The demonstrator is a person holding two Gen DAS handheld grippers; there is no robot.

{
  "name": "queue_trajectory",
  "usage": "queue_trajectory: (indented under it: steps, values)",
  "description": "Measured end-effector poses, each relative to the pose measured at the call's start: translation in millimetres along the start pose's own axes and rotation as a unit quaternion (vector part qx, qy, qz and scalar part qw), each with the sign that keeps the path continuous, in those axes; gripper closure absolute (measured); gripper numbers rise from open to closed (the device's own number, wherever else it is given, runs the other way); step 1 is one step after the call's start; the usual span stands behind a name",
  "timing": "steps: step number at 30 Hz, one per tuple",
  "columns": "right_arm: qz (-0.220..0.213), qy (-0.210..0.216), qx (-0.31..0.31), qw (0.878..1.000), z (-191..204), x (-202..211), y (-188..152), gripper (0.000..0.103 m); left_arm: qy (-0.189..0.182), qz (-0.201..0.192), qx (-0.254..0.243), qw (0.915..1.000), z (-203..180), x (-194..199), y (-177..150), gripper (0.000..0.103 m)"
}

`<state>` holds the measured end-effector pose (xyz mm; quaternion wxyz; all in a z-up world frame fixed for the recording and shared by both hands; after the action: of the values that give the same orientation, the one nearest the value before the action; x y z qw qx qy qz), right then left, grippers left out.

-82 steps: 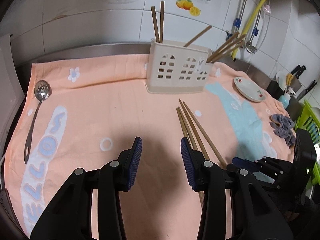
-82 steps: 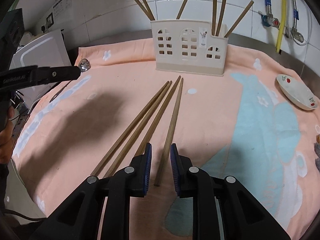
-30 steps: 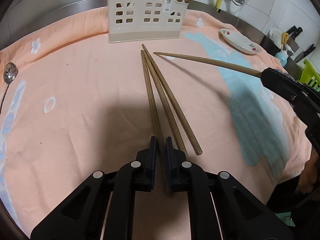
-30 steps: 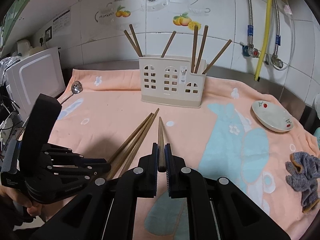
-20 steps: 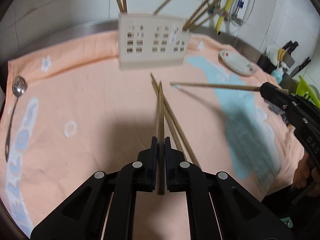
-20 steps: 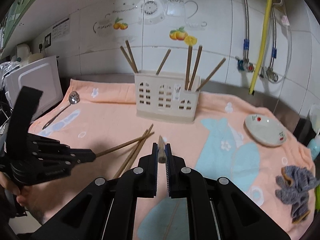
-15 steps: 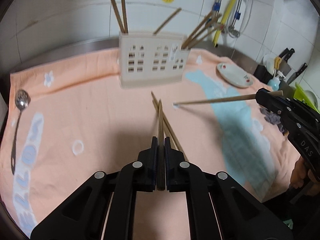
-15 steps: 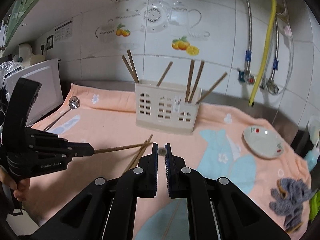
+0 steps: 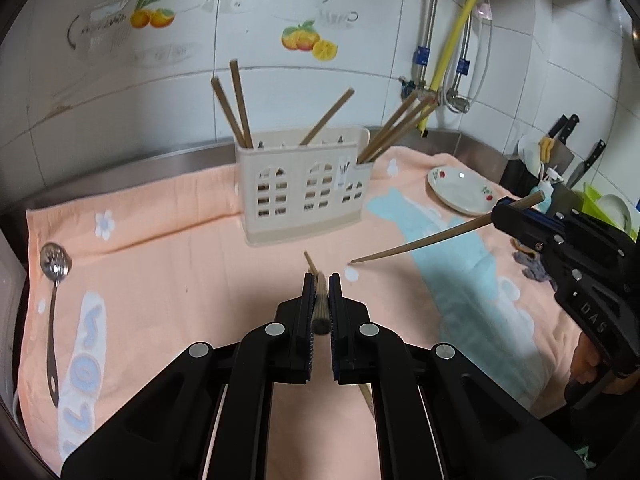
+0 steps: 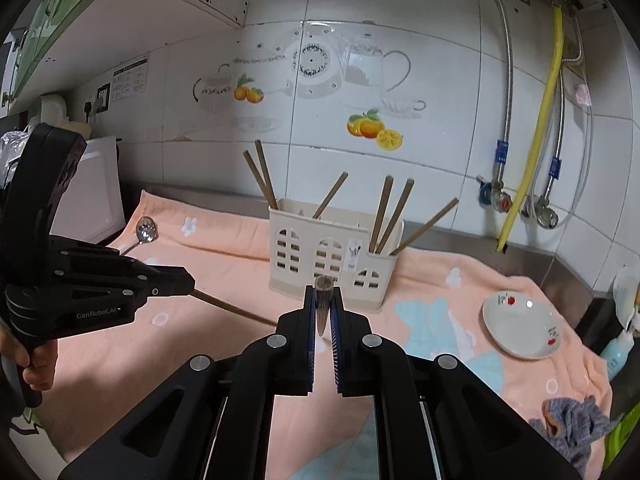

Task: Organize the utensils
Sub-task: 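Lift both held chopsticks up and carry them over the beige holder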

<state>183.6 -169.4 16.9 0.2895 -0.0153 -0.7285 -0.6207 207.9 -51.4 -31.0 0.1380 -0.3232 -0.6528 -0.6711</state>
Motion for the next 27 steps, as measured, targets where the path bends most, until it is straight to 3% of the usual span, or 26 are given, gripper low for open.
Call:
queue_trajectory:
  steps: [13,22,27]
  values:
    - [-0.046,-0.036,0.016,0.998,-0.8,-7.4,30.1,0.096,0.005,-0.051,-0.036,0.9980,-3.3,17.3,70.0,0.098]
    - [-0.120,-0.107,0.035,0.986,-7.8,11.4,42.4,0.096,0.002,-0.120,-0.030,0.9923,4.8,57.0,117.6,0.098]
    - [-0.139,-0.128,0.046,0.981,-12.4,13.2,48.0,0.096,0.000,-0.155,-0.021,0.9877,11.3,75.2,144.0,0.098]
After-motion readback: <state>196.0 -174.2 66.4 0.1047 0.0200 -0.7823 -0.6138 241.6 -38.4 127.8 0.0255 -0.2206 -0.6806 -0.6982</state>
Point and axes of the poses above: each gripper's, at about its wrist camera, not at the fingertips, and x roughly against the way its jaws point, z to its left, y to its top, the point moved 8 cm from there along -x, roughly the way its jaws point, and after that the axes turned 4 degrees about y, right-handed, at the moved point
